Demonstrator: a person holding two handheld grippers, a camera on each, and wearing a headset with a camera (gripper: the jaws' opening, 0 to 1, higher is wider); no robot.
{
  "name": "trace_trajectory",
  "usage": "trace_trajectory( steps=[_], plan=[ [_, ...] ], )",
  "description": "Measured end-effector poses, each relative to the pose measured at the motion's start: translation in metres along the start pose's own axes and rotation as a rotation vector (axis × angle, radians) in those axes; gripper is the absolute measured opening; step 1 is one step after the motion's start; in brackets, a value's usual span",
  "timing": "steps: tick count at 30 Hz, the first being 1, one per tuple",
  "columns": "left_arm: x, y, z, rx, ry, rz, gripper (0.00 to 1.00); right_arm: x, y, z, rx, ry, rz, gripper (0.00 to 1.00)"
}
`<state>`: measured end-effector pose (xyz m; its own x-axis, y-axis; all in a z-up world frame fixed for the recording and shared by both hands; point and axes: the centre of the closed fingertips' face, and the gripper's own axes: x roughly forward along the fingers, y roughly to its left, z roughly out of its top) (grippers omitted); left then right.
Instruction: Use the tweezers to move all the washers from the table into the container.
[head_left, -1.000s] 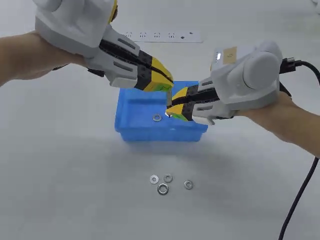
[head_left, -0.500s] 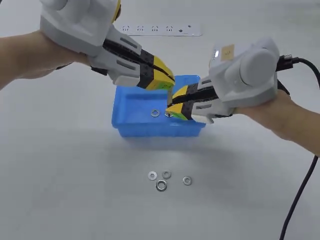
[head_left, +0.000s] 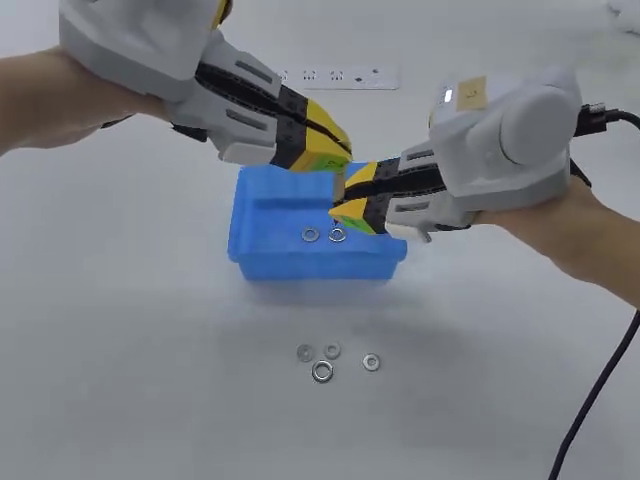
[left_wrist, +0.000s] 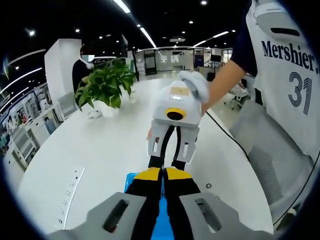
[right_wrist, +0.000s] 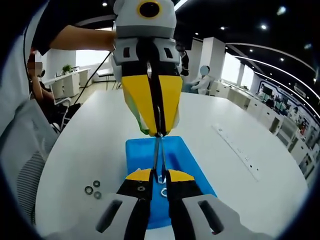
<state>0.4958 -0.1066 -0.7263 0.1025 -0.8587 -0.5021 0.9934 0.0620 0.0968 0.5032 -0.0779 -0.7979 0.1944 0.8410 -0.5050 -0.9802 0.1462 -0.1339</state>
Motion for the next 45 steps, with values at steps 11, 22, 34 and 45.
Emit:
trace_trajectory(
  steps=[11, 22, 34, 45],
  plan=[
    [-0.017, -0.025, 0.02, 0.001, -0.015, 0.015, 0.05, -0.021, 0.032, 0.028, -0.024, -0.038, 0.014, 0.11],
    [-0.018, -0.072, 0.017, -0.058, -0.034, 0.011, 0.05, -0.025, 0.082, 0.024, -0.03, -0.027, 0.073, 0.11],
    [-0.009, -0.126, 0.013, -0.154, -0.057, 0.016, 0.05, -0.023, 0.123, 0.004, -0.012, -0.004, 0.125, 0.11],
    [-0.004, -0.138, -0.01, -0.223, -0.069, 0.008, 0.05, -0.016, 0.143, -0.015, 0.001, 0.021, 0.146, 0.11]
  ],
)
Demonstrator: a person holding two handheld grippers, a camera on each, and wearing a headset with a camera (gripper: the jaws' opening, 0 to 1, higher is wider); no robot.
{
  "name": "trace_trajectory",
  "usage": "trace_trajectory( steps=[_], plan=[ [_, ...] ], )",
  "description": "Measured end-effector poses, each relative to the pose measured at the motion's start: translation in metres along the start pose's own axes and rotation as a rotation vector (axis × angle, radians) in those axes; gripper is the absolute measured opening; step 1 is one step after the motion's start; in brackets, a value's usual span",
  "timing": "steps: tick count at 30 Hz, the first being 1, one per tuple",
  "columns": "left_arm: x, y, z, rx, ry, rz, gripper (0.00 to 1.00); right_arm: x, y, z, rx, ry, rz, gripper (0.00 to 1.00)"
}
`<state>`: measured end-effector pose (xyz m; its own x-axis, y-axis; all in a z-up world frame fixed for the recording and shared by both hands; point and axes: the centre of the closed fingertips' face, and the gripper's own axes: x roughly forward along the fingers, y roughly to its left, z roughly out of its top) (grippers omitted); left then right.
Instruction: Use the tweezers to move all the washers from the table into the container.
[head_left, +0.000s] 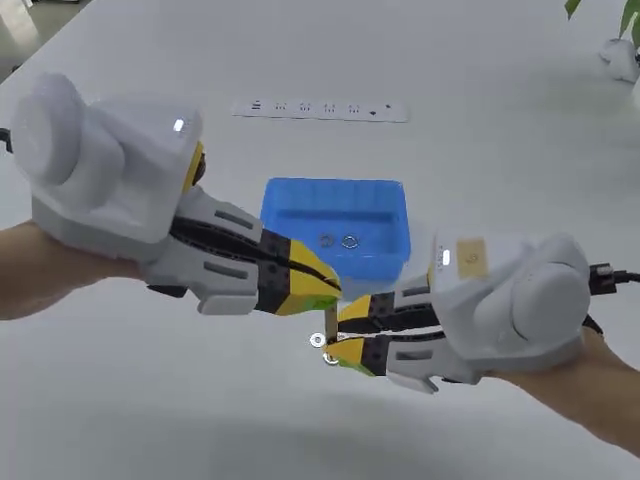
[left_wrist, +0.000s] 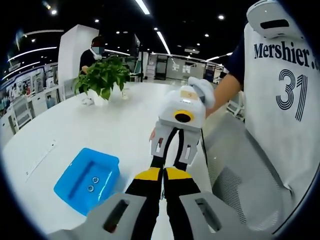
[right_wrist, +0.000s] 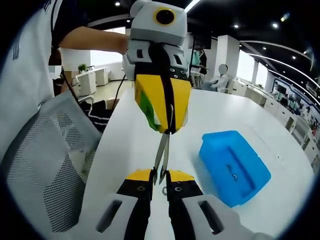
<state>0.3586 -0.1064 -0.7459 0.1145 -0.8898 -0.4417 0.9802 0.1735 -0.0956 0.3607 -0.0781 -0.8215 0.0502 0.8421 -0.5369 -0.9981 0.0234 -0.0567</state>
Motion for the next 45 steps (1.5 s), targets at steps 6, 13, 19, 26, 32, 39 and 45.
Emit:
trace_trajectory(
  steps=[6, 13, 19, 26, 32, 39, 45],
  plan=[
    [0.001, 0.003, -0.008, -0.007, -0.004, 0.005, 0.05, 0.003, 0.0, -0.007, 0.002, 0.014, 0.005, 0.11],
    [0.005, 0.006, -0.015, -0.011, -0.007, 0.005, 0.05, 0.007, -0.002, -0.015, 0.007, 0.024, 0.0, 0.11],
    [0.006, 0.009, -0.019, -0.012, -0.013, 0.006, 0.05, 0.011, -0.004, -0.019, -0.016, 0.031, -0.01, 0.11],
    [0.009, 0.014, -0.023, -0.02, -0.013, 0.003, 0.05, 0.015, -0.007, -0.022, -0.036, 0.045, -0.012, 0.11],
    [0.012, 0.018, -0.027, -0.025, -0.013, 0.001, 0.05, 0.017, -0.01, -0.026, -0.031, 0.049, -0.014, 0.11],
    [0.014, 0.019, -0.031, -0.033, -0.001, -0.007, 0.06, 0.021, -0.01, -0.03, -0.018, 0.053, -0.001, 0.11],
    [0.016, 0.019, -0.03, -0.033, -0.012, -0.008, 0.06, 0.021, -0.009, -0.031, -0.015, 0.047, -0.002, 0.11]
  ],
)
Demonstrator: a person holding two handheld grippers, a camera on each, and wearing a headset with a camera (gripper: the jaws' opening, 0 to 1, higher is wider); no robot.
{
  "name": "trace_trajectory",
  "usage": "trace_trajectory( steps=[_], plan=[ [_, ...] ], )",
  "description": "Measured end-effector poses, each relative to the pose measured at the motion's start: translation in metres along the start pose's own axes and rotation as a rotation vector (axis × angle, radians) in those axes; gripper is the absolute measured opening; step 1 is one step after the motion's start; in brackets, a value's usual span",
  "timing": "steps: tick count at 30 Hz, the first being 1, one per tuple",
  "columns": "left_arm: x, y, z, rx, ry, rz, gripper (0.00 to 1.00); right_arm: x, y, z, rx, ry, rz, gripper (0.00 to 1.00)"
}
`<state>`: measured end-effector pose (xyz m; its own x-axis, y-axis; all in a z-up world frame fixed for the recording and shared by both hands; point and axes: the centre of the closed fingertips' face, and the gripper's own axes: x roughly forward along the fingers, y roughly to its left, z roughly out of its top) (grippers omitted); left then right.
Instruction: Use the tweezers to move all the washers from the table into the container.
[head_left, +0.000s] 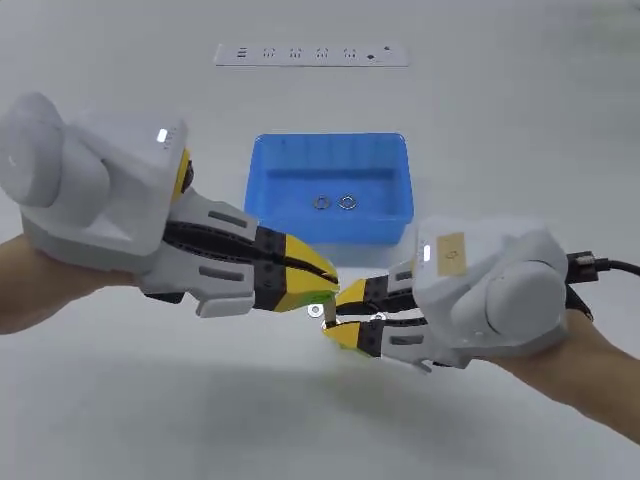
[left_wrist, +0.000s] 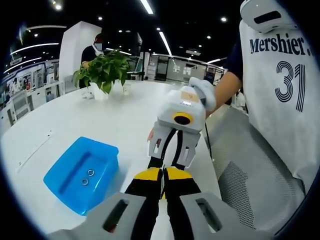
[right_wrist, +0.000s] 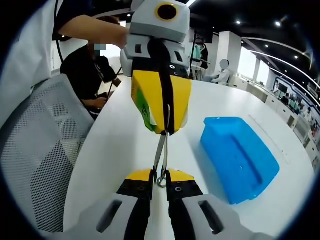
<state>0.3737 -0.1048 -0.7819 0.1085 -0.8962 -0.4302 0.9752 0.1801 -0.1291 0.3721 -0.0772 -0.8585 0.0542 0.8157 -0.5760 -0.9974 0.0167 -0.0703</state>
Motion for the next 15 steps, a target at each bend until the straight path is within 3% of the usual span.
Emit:
trace_trajectory(
  steps=[15],
  plan=[
    [0.0012, -0.0035, 0.0004, -0.016, -0.004, -0.01, 0.06, 0.0003, 0.002, -0.0012, 0.028, 0.002, 0.005, 0.09]
  ],
)
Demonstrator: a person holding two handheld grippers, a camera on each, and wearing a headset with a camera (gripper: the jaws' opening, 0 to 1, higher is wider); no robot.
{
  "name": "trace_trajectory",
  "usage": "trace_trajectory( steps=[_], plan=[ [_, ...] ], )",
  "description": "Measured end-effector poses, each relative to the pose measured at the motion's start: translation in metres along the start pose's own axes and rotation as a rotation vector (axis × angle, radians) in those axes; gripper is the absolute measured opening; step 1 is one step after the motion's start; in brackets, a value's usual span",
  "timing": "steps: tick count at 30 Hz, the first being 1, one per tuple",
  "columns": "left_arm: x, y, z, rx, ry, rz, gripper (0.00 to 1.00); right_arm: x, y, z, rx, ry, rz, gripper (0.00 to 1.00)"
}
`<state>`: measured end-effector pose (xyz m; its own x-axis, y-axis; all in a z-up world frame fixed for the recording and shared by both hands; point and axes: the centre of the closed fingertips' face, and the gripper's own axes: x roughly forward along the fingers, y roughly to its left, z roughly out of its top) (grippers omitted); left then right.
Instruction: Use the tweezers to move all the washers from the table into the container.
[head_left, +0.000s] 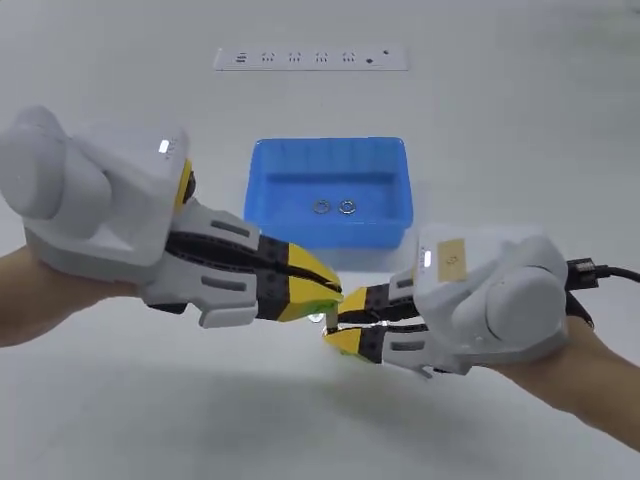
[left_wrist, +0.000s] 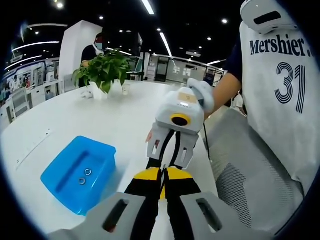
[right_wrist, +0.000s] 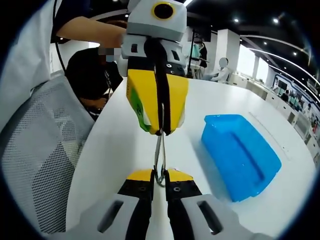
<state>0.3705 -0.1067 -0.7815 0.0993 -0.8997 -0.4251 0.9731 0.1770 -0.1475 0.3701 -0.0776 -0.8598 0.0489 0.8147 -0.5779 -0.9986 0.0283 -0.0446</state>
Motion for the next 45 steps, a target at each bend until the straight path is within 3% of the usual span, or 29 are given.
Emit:
trace_trajectory(
  steps=[10, 25, 36, 45],
  plan=[
    [-0.009, -0.005, 0.005, 0.007, 0.009, 0.007, 0.06, -0.003, 0.003, 0.009, 0.0, -0.019, 0.005, 0.09],
    [-0.026, -0.005, 0.033, 0.075, 0.031, 0.012, 0.06, -0.019, -0.003, 0.038, -0.047, -0.045, -0.002, 0.09],
    [-0.033, 0.01, 0.061, 0.156, 0.019, 0.047, 0.06, -0.033, -0.027, 0.057, -0.086, -0.056, -0.048, 0.09],
    [-0.038, 0.025, 0.083, 0.211, 0.021, 0.046, 0.06, -0.044, -0.053, 0.073, -0.102, -0.079, -0.109, 0.09]
  ],
)
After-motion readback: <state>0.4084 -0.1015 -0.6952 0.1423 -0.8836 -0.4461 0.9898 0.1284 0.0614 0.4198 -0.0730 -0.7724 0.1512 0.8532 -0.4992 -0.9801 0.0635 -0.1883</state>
